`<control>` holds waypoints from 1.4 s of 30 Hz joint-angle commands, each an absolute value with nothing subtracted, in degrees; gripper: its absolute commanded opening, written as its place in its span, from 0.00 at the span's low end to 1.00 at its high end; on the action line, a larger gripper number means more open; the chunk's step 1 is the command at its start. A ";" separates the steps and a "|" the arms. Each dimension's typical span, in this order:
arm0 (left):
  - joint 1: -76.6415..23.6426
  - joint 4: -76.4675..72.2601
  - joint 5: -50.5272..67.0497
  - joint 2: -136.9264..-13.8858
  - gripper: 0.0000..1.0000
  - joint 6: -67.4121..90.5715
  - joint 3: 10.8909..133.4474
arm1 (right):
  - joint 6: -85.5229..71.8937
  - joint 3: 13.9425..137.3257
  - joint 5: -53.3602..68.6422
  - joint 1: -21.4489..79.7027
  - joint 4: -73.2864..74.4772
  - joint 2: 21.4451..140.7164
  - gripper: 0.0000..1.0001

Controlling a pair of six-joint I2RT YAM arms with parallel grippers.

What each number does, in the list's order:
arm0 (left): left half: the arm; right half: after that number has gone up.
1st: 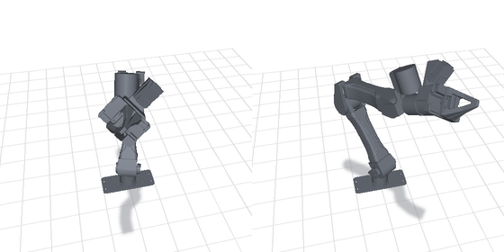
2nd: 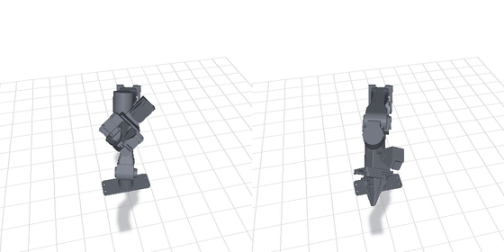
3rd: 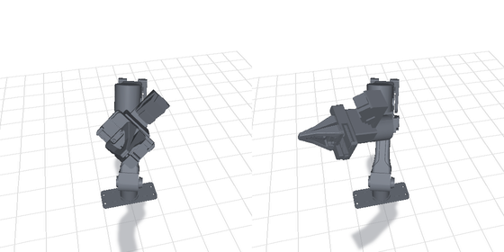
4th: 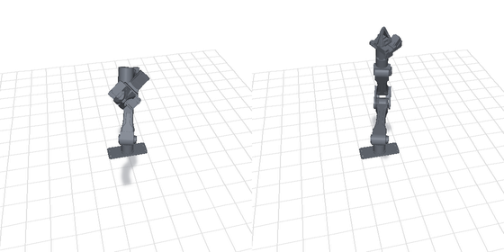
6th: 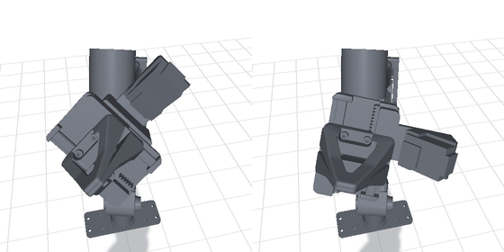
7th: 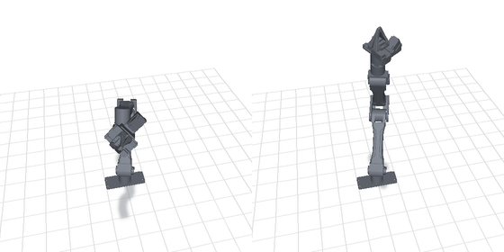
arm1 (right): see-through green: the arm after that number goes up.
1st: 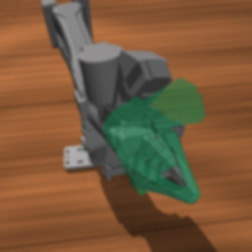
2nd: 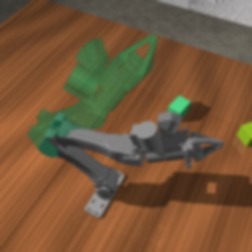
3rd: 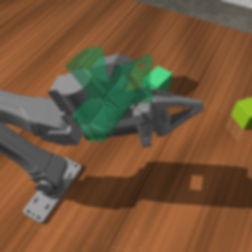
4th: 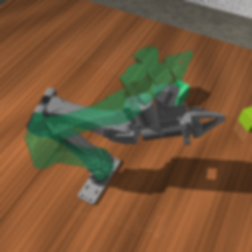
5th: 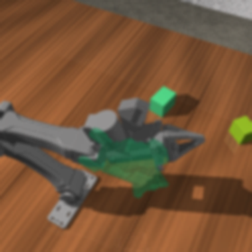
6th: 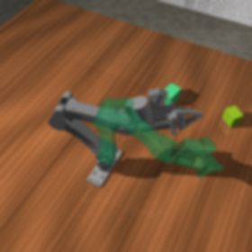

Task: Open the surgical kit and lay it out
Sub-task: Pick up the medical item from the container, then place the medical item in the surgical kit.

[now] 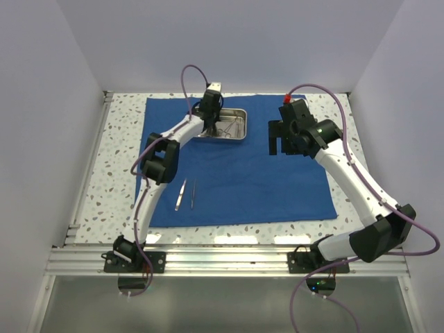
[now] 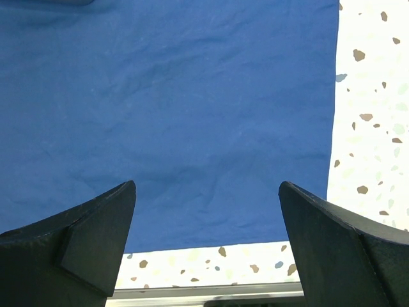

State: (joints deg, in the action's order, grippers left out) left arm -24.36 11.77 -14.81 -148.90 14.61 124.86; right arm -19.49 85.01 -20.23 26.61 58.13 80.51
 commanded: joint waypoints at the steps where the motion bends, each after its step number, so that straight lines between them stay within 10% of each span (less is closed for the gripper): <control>1: -23.38 17.93 -13.80 -149.68 0.00 15.47 122.34 | -20.12 86.84 -20.04 26.63 58.01 80.16 0.99; 30: -23.38 22.84 -18.11 -126.31 0.00 18.26 130.26 | -20.13 87.63 -20.21 26.63 56.43 75.94 0.99; 42: -36.90 42.97 -24.54 -109.89 0.00 42.06 103.85 | -21.00 85.96 -17.14 26.63 52.30 73.84 0.99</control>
